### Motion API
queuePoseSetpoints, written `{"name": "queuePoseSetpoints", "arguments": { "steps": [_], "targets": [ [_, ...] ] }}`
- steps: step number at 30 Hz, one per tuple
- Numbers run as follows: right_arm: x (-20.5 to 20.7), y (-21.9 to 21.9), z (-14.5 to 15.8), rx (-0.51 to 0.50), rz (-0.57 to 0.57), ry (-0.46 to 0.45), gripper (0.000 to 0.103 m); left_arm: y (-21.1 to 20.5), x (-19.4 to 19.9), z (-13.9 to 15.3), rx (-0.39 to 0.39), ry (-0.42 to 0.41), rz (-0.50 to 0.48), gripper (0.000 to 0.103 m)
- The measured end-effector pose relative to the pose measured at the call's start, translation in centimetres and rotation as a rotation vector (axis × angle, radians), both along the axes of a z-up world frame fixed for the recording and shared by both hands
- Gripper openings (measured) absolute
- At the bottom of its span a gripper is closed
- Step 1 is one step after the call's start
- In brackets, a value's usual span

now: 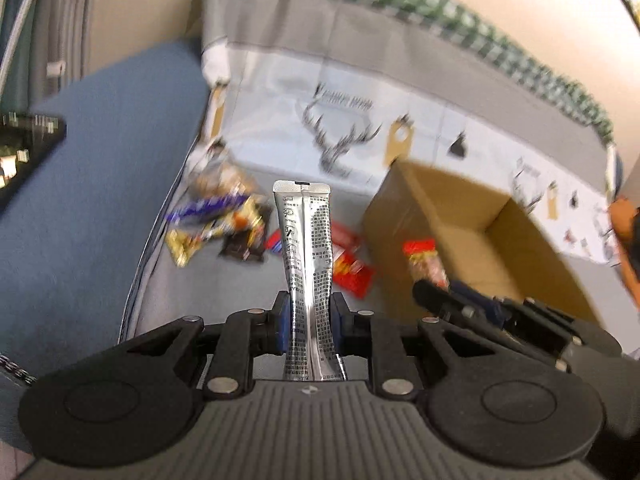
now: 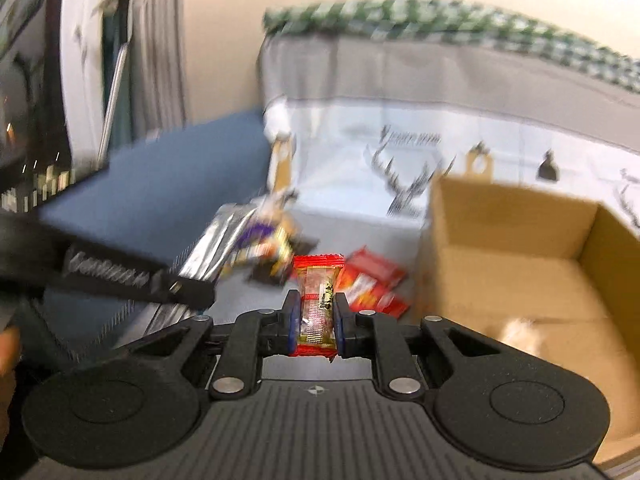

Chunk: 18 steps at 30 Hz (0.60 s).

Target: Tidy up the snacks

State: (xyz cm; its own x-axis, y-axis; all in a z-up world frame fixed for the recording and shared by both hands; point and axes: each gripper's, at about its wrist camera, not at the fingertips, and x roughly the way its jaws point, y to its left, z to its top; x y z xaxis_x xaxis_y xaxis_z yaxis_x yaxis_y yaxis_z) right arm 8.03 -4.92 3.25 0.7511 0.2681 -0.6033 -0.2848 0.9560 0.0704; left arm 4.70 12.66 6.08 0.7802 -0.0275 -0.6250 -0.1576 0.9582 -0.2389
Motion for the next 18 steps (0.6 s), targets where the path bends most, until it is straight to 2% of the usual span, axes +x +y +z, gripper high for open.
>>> {"name": "queuePoseSetpoints", "arguments": {
  "steps": [9, 14, 18],
  "targets": [
    [-0.2, -4.9, 5.9, 0.073, -0.094, -0.151, 0.017, -4.1, -1.8, 6.4, -0.012, -0.137, -0.079, 0.022],
    [-0.3, -7.5, 8.4, 0.105, -0.144, -0.214, 0.017, -6.7, -2.8, 6.1, 0.083, -0.173, -0.145, 0.022],
    [-0.7, -10.0, 11.3, 0.129, -0.194, -0.281, 0.017, -6.9, -3.7, 5.6, 0.059, -0.252, -0.198, 0.022]
  ]
}}
